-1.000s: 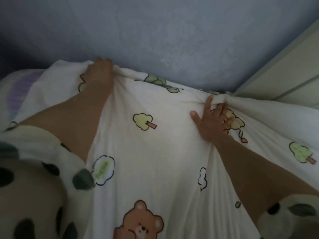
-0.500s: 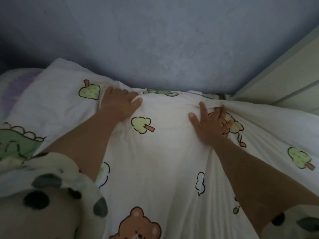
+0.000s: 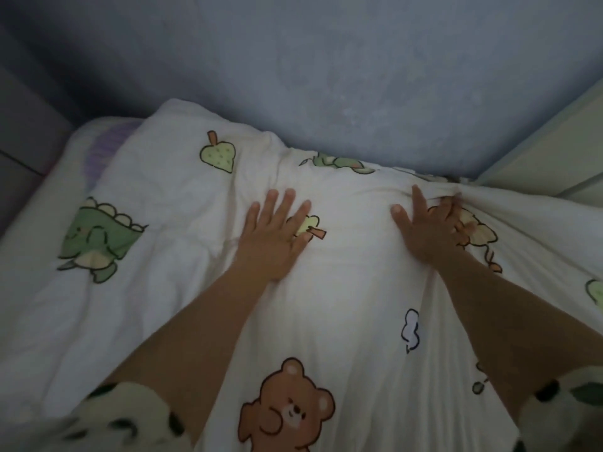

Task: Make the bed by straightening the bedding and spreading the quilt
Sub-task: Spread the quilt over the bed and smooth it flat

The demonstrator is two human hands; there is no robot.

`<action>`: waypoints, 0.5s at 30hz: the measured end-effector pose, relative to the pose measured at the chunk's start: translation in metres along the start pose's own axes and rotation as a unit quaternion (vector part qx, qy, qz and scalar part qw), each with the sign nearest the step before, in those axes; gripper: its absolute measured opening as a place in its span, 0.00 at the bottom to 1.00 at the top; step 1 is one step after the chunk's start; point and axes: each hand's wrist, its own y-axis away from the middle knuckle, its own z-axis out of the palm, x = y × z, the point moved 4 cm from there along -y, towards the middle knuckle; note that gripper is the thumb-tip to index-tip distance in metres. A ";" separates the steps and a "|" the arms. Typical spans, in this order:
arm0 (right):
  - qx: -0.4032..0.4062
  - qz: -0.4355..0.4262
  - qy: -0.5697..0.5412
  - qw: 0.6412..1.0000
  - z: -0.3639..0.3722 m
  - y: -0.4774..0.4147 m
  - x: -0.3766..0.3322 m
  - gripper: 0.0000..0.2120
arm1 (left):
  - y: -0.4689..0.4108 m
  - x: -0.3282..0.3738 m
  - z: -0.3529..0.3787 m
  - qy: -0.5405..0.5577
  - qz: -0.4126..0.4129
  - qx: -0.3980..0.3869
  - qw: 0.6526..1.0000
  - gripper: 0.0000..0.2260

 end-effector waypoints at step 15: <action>0.025 -0.133 -0.142 0.980 0.043 0.153 -0.137 0.27 | -0.012 -0.009 -0.016 0.076 0.024 -0.175 0.981 0.25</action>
